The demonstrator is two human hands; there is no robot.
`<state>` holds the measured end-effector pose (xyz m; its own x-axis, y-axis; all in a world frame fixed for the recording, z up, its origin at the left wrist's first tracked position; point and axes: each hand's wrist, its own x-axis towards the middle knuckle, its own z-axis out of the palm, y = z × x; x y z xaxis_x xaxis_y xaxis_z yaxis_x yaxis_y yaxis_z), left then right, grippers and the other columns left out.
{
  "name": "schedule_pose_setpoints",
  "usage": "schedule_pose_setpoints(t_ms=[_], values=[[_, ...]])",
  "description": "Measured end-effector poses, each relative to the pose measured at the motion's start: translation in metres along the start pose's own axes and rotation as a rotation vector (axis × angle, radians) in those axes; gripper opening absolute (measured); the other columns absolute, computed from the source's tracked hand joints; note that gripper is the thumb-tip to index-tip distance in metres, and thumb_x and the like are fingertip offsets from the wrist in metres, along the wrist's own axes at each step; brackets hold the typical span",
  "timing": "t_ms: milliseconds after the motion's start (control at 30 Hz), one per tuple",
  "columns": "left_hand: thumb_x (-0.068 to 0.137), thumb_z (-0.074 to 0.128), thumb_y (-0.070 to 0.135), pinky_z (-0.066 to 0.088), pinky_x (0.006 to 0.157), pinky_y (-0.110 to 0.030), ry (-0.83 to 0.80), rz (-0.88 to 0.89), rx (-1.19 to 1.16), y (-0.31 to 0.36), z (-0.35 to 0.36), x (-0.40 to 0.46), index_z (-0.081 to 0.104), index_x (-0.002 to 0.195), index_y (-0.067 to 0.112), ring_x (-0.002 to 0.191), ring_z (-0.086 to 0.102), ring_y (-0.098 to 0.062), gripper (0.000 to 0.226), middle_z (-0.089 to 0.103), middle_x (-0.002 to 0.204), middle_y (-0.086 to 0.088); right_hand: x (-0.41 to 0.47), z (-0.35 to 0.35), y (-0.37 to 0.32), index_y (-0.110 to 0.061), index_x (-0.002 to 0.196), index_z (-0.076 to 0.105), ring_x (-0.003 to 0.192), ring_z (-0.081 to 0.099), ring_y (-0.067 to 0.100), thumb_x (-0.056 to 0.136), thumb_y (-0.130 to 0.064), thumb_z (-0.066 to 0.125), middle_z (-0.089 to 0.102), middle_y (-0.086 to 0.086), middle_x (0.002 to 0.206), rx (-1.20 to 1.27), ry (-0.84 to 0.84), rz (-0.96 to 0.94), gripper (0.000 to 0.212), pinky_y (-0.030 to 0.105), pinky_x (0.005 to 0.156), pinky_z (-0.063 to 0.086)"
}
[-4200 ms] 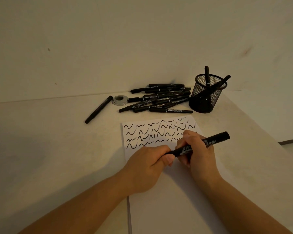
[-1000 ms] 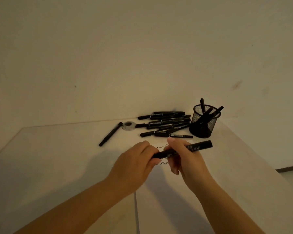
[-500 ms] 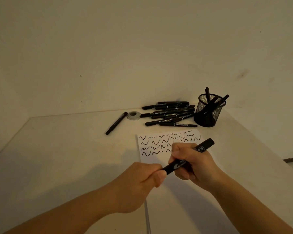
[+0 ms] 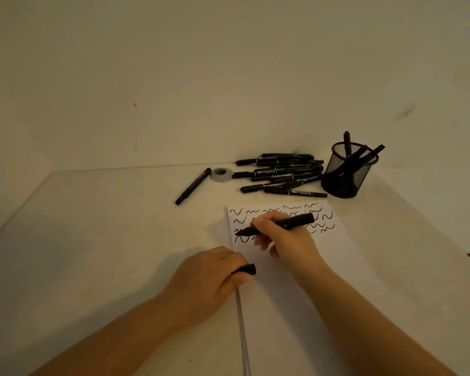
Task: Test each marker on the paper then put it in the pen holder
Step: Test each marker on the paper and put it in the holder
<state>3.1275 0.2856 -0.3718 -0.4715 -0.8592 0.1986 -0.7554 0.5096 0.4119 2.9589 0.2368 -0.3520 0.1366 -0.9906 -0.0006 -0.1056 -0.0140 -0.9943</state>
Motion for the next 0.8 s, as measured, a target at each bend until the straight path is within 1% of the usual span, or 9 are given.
schedule_pose_setpoints(t_ms=[100, 200, 300, 367, 500, 600, 633, 700, 800], values=[[0.085, 0.012, 0.059, 0.044, 0.077, -0.034, 0.0, 0.028, -0.025, -0.003, 0.001, 0.001, 0.058, 0.106, 0.019, 0.09, 0.053, -0.011, 0.065, 0.062, 0.097, 0.004, -0.001, 0.004, 0.014, -0.01, 0.067, 0.056, 0.042, 0.051, 0.002, 0.081, -0.002, 0.059, 0.055, -0.002, 0.047, -0.037, 0.158, -0.078, 0.016, 0.012, 0.045, 0.042], [0.083, 0.011, 0.06, 0.043, 0.078, -0.035, -0.014, 0.015, -0.029, -0.003, 0.001, 0.0, 0.057, 0.107, 0.019, 0.091, 0.052, -0.012, 0.067, 0.061, 0.098, 0.003, -0.001, 0.005, 0.019, -0.014, 0.064, 0.054, 0.043, 0.052, 0.003, 0.078, -0.005, 0.061, 0.054, -0.004, 0.042, -0.157, 0.163, -0.093, 0.018, 0.013, 0.047, 0.044], [0.082, 0.011, 0.061, 0.043, 0.076, -0.035, -0.008, 0.007, -0.058, -0.002, -0.001, 0.001, 0.058, 0.106, 0.019, 0.085, 0.052, -0.012, 0.067, 0.06, 0.093, 0.002, 0.0, 0.009, 0.021, -0.018, 0.065, 0.055, 0.051, 0.058, 0.006, 0.078, -0.013, 0.064, 0.059, -0.005, 0.047, -0.26, 0.136, -0.118, 0.017, 0.02, 0.054, 0.049], [0.082, 0.01, 0.06, 0.042, 0.075, -0.035, -0.012, 0.013, -0.058, -0.002, -0.001, 0.001, 0.058, 0.104, 0.017, 0.084, 0.051, -0.013, 0.068, 0.06, 0.091, 0.001, 0.001, 0.01, 0.022, -0.019, 0.064, 0.055, 0.053, 0.059, 0.007, 0.079, -0.015, 0.064, 0.06, -0.005, 0.049, -0.288, 0.14, -0.131, 0.018, 0.022, 0.056, 0.048], [0.082, 0.011, 0.06, 0.042, 0.075, -0.035, -0.016, 0.012, -0.055, -0.004, 0.001, 0.0, 0.057, 0.103, 0.016, 0.084, 0.051, -0.013, 0.067, 0.059, 0.09, 0.001, 0.001, 0.006, 0.024, -0.018, 0.06, 0.052, 0.049, 0.054, 0.004, 0.077, -0.012, 0.063, 0.057, -0.006, 0.047, -0.293, 0.193, -0.125, 0.021, 0.02, 0.05, 0.044], [0.083, 0.015, 0.06, 0.042, 0.072, -0.036, -0.002, -0.002, -0.09, -0.005, 0.003, -0.001, 0.057, 0.099, 0.018, 0.079, 0.05, -0.013, 0.062, 0.058, 0.085, 0.001, 0.0, 0.002, 0.022, -0.014, 0.065, 0.054, 0.054, 0.054, 0.009, 0.077, -0.013, 0.063, 0.057, -0.004, 0.053, -0.345, 0.231, -0.116, 0.015, 0.029, 0.055, 0.047], [0.084, 0.016, 0.06, 0.042, 0.072, -0.037, -0.002, -0.012, -0.108, -0.006, 0.004, -0.001, 0.058, 0.098, 0.018, 0.079, 0.051, -0.013, 0.061, 0.059, 0.085, 0.001, 0.0, 0.001, 0.021, -0.014, 0.067, 0.055, 0.055, 0.055, 0.009, 0.078, -0.014, 0.064, 0.058, -0.004, 0.055, -0.355, 0.26, -0.128, 0.014, 0.029, 0.056, 0.048], [0.083, 0.02, 0.062, 0.043, 0.073, -0.038, 0.007, -0.055, -0.182, -0.007, 0.005, -0.001, 0.057, 0.093, 0.022, 0.08, 0.055, -0.015, 0.055, 0.064, 0.087, 0.001, -0.002, -0.002, 0.018, -0.018, 0.072, 0.056, 0.06, 0.057, 0.007, 0.079, -0.015, 0.066, 0.06, -0.007, 0.062, -0.305, 0.298, -0.181, 0.013, 0.024, 0.057, 0.049], [0.084, 0.032, 0.058, 0.048, 0.071, -0.03, 0.105, -0.163, -0.345, -0.008, 0.006, 0.001, 0.055, 0.079, 0.038, 0.076, 0.062, -0.012, 0.031, 0.069, 0.085, 0.012, -0.005, -0.004, 0.015, -0.019, 0.078, 0.06, 0.058, 0.056, 0.008, 0.08, -0.012, 0.066, 0.061, -0.005, 0.066, -0.094, 0.178, -0.188, 0.009, 0.021, 0.055, 0.048]])
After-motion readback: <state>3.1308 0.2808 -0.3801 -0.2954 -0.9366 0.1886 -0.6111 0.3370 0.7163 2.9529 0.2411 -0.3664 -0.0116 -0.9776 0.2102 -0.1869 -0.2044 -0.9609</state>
